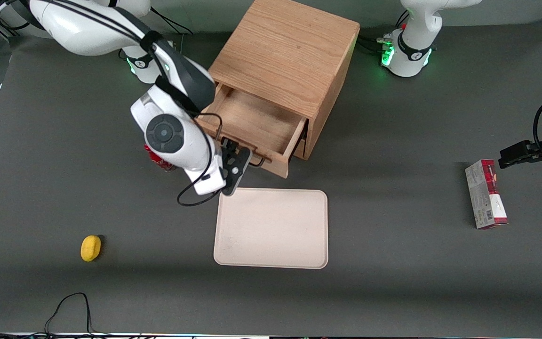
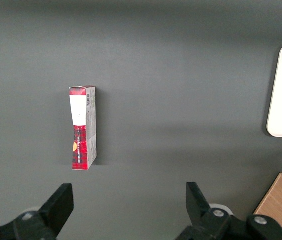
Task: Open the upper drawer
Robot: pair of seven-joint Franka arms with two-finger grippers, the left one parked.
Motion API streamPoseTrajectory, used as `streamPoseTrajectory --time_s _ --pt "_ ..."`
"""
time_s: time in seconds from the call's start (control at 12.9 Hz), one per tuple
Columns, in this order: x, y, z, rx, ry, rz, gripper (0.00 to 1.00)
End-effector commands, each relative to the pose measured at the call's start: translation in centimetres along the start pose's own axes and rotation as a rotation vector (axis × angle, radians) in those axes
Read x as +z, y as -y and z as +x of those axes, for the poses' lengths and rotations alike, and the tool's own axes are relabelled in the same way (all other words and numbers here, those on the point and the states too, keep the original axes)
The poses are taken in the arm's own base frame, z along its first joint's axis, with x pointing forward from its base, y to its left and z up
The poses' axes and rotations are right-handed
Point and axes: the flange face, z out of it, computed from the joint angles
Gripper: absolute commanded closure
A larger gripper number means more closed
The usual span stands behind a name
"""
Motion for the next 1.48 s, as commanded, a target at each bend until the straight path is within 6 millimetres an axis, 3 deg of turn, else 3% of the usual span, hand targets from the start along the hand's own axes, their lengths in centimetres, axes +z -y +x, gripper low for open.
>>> streamPoseTrajectory --time_s 0.0,0.31,0.47,0.62,0.78,0.93,1.01,1.09,1.24,1.4 --pt "-0.9 -4.3 -0.2 -0.014 -0.031 -0.035 0.00" --pt "-2.3 -7.8 -1.4 0.042 -0.053 -0.069 0.00" --pt "-3.1 -8.1 -1.4 0.051 -0.061 -0.081 0.00" --pt "-6.7 -8.1 -1.7 0.038 -0.058 -0.196 0.00" --pt "-12.1 -7.8 -2.3 0.050 -0.083 -0.260 0.00" --pt "-16.1 -9.4 -4.1 0.159 -0.166 -0.256 0.00" --pt "-18.1 -9.3 -5.3 0.224 -0.200 -0.246 0.00" --pt "-19.8 -10.2 -8.0 0.305 -0.181 -0.236 0.00" --pt "-21.3 -9.7 -12.4 0.548 -0.119 -0.186 0.00" --pt "-20.9 -7.6 -17.0 0.753 -0.048 -0.210 0.00"
